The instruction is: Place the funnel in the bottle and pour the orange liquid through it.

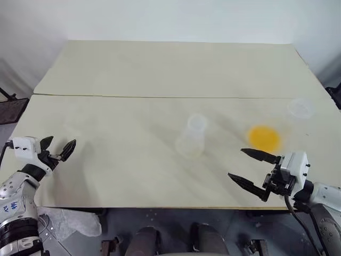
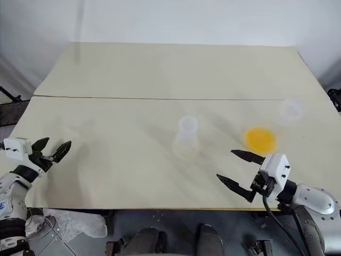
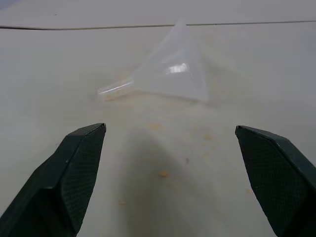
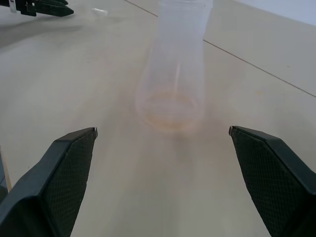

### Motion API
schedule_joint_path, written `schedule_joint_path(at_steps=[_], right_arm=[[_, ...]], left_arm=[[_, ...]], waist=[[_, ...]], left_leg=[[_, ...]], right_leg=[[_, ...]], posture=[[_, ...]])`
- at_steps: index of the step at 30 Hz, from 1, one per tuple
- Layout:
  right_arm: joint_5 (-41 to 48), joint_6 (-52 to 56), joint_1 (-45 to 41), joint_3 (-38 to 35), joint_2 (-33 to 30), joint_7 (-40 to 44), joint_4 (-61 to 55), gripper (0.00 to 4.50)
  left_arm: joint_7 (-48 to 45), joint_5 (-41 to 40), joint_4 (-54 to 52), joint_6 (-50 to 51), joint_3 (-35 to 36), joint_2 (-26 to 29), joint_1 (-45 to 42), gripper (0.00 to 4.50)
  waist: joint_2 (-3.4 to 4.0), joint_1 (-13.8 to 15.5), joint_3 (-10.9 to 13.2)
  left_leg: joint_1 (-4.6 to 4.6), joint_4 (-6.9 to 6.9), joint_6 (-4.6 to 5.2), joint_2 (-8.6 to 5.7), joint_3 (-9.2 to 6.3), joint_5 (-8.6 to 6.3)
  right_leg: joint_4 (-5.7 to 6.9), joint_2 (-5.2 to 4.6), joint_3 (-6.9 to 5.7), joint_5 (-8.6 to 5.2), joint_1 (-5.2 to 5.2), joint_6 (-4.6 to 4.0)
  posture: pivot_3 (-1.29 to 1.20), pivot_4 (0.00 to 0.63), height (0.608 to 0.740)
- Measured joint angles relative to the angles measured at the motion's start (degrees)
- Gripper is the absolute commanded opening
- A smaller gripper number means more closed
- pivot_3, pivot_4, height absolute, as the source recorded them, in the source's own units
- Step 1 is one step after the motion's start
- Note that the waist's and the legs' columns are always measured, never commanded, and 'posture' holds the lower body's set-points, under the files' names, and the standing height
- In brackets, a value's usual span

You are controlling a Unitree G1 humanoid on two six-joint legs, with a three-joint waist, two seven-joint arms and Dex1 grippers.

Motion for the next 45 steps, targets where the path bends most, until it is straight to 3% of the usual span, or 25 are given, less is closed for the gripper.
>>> schedule_joint_path(at_steps=[13,27,45], right_arm=[[-0.76,-2.71,-0.03,-0.03,0.04,0.04,0.85,4.50],[-0.89,-3.20,0.43,0.07,0.81,0.09,0.89,4.50],[-0.46,-1.42,-1.14,0.83,0.86,0.06,0.31,4.50]], left_arm=[[-1.09,1.38,5.85,-3.77,-2.29,1.06,-6.61,4.47],[-5.57,-3.61,0.27,-1.51,5.48,7.89,2.91,4.47],[-4.41,-4.06,0.49,0.85,10.82,10.38,7.10,4.47]], waist=[[-0.01,-0.20,-0.01],[0.00,-0.02,-0.01],[0.00,-0.08,0.00]], left_leg=[[0.01,-0.02,0.00,0.00,0.02,0.00],[0.01,-0.01,0.00,0.01,-0.06,0.00],[0.01,-0.04,-0.02,0.03,-0.07,-0.03]], right_leg=[[0.05,0.02,-0.20,0.00,-0.03,0.00],[0.02,-0.04,0.20,0.00,0.00,0.00],[0.00,-0.04,0.21,0.00,-0.01,0.00]], posture=[[0.00,0.150,0.740],[0.00,0.150,0.740],[0.00,0.150,0.740]])
